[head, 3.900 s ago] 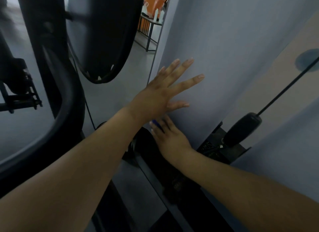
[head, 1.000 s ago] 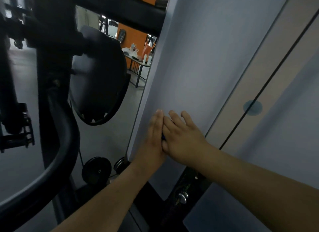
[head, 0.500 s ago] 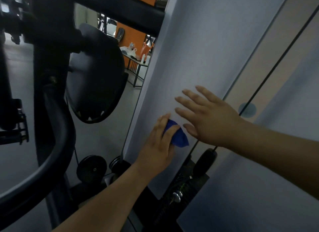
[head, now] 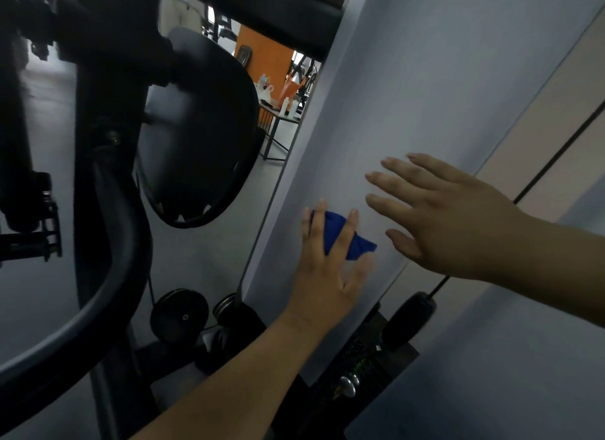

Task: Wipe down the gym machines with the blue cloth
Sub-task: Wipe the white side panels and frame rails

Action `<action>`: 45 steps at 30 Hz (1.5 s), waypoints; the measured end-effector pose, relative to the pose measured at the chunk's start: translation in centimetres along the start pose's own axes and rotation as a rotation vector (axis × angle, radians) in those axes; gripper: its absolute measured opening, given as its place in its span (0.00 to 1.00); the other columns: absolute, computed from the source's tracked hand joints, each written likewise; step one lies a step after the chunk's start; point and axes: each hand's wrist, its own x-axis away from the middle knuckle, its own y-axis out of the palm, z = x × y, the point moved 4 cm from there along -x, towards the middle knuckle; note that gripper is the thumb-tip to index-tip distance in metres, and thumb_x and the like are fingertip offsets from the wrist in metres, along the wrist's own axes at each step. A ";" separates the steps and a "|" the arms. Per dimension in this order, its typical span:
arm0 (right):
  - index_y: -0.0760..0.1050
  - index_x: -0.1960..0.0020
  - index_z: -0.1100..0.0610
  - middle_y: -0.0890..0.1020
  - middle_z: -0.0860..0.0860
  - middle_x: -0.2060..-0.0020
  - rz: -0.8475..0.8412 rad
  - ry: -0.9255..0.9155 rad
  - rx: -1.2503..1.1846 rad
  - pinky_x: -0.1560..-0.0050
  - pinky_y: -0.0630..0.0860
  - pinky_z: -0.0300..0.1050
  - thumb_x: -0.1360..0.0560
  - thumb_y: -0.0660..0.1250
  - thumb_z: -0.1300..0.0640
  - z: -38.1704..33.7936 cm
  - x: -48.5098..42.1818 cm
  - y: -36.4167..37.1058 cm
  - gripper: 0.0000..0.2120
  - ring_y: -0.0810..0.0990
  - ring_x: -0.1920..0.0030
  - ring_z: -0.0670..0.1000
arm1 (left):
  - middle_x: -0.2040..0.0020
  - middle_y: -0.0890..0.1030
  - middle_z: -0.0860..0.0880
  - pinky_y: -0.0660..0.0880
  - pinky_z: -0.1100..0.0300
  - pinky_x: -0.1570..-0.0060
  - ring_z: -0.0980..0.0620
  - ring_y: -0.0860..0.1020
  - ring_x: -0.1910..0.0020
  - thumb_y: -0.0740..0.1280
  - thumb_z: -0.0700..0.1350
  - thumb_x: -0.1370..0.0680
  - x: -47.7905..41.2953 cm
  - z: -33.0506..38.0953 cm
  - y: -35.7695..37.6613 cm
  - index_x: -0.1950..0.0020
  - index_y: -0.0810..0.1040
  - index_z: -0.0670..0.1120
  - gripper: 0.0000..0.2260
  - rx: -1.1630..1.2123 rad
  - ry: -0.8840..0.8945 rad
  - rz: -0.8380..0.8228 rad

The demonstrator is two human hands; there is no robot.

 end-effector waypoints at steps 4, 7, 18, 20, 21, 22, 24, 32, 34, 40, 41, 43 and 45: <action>0.73 0.21 0.58 0.68 0.63 0.19 0.001 -0.001 -0.014 0.17 0.57 0.67 0.16 0.58 0.44 -0.1 0.1 0.2 0.28 0.64 0.17 0.65 | 0.10 0.47 0.51 0.63 0.39 0.17 0.44 0.45 0.11 0.52 0.60 0.10 0.2 -3.5 0.3 0.13 0.63 0.60 0.23 -0.025 0.007 0.079; 0.74 0.22 0.57 0.69 0.63 0.19 0.025 -0.008 -0.019 0.17 0.57 0.67 0.16 0.60 0.45 -0.1 0.2 0.3 0.27 0.65 0.17 0.66 | 0.12 0.42 0.60 0.64 0.40 0.16 0.51 0.42 0.11 0.50 0.65 0.13 2.7 -7.2 0.3 0.18 0.51 0.79 0.23 0.151 -0.316 0.099; 0.75 0.23 0.57 0.69 0.63 0.19 0.015 -0.007 0.028 0.18 0.55 0.71 0.16 0.61 0.41 -1.1 -0.9 0.9 0.28 0.64 0.17 0.66 | 0.11 0.37 0.58 0.52 0.58 0.16 0.55 0.40 0.12 0.51 0.61 0.12 2.4 -5.2 1.0 0.10 0.43 0.60 0.31 0.231 -0.347 0.140; 0.75 0.23 0.56 0.68 0.63 0.18 -0.007 -0.006 0.046 0.18 0.53 0.72 0.16 0.61 0.40 -1.7 -1.5 1.2 0.29 0.63 0.17 0.66 | 0.12 0.35 0.59 0.49 0.59 0.17 0.55 0.37 0.12 0.50 0.63 0.13 1.9 -4.8 0.8 0.11 0.41 0.60 0.32 0.233 -0.341 0.105; 0.74 0.23 0.56 0.68 0.64 0.18 -0.015 -0.007 0.053 0.18 0.52 0.72 0.16 0.60 0.39 -2.0 -1.8 1.3 0.29 0.62 0.17 0.67 | 0.12 0.34 0.59 0.47 0.63 0.18 0.55 0.36 0.12 0.50 0.63 0.14 1.1 -4.2 0.5 0.11 0.41 0.60 0.33 0.216 -0.310 0.086; 0.74 0.22 0.56 0.67 0.64 0.18 -0.021 -0.009 0.059 0.18 0.52 0.73 0.15 0.59 0.40 -2.1 -1.9 1.3 0.29 0.62 0.16 0.67 | 0.12 0.35 0.59 0.46 0.66 0.19 0.56 0.36 0.13 0.50 0.63 0.14 0.2 -3.9 0.3 0.11 0.42 0.60 0.33 0.191 -0.272 0.079; 0.74 0.22 0.56 0.66 0.64 0.18 -0.037 -0.006 0.061 0.18 0.51 0.74 0.16 0.56 0.39 -2.3 -2.1 1.3 0.30 0.61 0.16 0.68 | 0.12 0.37 0.60 0.49 0.57 0.15 0.56 0.38 0.12 0.50 0.62 0.12 -0.1 -4.9 0.3 0.11 0.43 0.59 0.31 0.179 -0.251 0.125; 0.74 0.23 0.56 0.66 0.65 0.18 -0.064 0.003 0.065 0.19 0.51 0.76 0.17 0.62 0.39 -3.3 -3.0 1.9 0.29 0.61 0.16 0.68 | 0.12 0.34 0.60 0.43 0.59 0.16 0.54 0.33 0.13 0.50 0.63 0.12 2.1 -7.2 1.0 0.10 0.41 0.58 0.33 0.220 -0.441 0.175; 0.74 0.23 0.55 0.66 0.64 0.18 -0.096 -0.007 0.067 0.19 0.51 0.76 0.18 0.63 0.38 -3.7 -3.7 2.0 0.30 0.60 0.16 0.68 | 0.12 0.36 0.62 0.41 0.74 0.24 0.56 0.35 0.13 0.52 0.60 0.11 0.3 -5.8 0.3 0.10 0.41 0.58 0.32 0.206 -0.364 0.153; 0.74 0.22 0.51 0.65 0.63 0.18 -0.114 -0.019 0.061 0.18 0.50 0.75 0.18 0.61 0.37 -4.0 -5.4 2.3 0.29 0.59 0.16 0.67 | 0.11 0.43 0.53 0.60 0.40 0.15 0.45 0.47 0.11 0.53 0.59 0.10 3.4 -10.9 1.6 0.10 0.45 0.54 0.31 0.244 -0.636 0.337; 0.74 0.23 0.52 0.66 0.63 0.18 -0.105 -0.021 0.062 0.18 0.50 0.75 0.18 0.61 0.37 -4.2 -5.5 2.4 0.29 0.60 0.16 0.67 | 0.11 0.43 0.51 0.59 0.40 0.15 0.44 0.46 0.11 0.53 0.58 0.10 3.8 -11.2 1.7 0.10 0.45 0.52 0.31 0.250 -0.675 0.326; 0.74 0.24 0.54 0.66 0.64 0.19 -0.088 -0.021 0.074 0.19 0.51 0.75 0.17 0.60 0.38 -4.5 -5.5 2.8 0.29 0.60 0.17 0.69 | 0.11 0.44 0.49 0.56 0.43 0.14 0.45 0.46 0.11 0.53 0.58 0.10 3.0 -10.7 1.1 0.10 0.47 0.51 0.31 0.250 -0.639 0.305; 0.74 0.24 0.55 0.66 0.65 0.19 -0.085 -0.025 0.090 0.19 0.52 0.75 0.17 0.59 0.39 -4.7 -5.4 2.9 0.28 0.60 0.17 0.70 | 0.11 0.48 0.48 0.55 0.49 0.14 0.47 0.50 0.12 0.53 0.58 0.10 1.2 -9.9 -0.3 0.10 0.49 0.52 0.30 0.200 -0.512 0.293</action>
